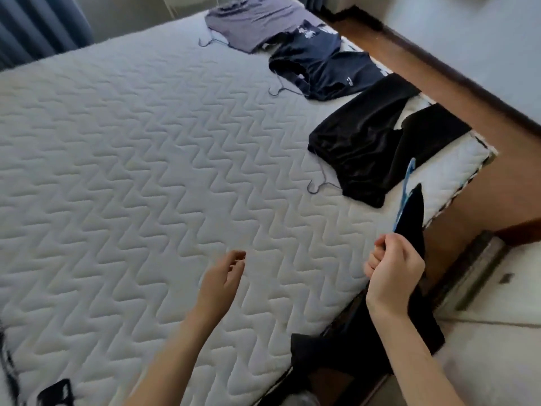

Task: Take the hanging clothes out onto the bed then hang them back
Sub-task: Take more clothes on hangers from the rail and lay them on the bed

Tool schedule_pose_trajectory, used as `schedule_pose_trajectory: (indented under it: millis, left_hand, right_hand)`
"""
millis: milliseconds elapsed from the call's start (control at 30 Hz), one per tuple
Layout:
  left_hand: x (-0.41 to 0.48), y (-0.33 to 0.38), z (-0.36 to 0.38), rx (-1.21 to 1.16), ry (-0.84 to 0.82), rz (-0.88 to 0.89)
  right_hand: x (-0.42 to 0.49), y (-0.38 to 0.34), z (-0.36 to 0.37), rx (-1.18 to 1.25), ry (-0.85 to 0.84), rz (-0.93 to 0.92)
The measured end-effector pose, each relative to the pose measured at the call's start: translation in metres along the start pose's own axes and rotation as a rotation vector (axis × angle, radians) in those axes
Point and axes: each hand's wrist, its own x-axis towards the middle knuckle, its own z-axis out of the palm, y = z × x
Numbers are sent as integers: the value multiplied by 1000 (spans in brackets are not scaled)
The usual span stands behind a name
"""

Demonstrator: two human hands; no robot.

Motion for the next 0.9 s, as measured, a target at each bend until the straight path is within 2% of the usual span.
schedule_pose_trajectory:
  millis: [100,300,400,500,700,900]
  left_hand:
    - [55,-68,16,148,35,17]
    - [179,-225,27,485,207,42]
    - [235,-295,11,650,253,-34]
    - [260,-343,-3,712,335,-99]
    - [265,-362,-1,726,444,-24]
    - [266,-362,-1,688,472,-29]
  right_hand:
    - [27,68,62,10,-89,45]
    - [63,213,184,29,-252,127]
    - [80,279,234,-1,-334,146]
    - [97,329,272,-155,-364,80]
    - [125,374,342,-345,-364,-10]
    - [142,398,422,-593,-593,-170]
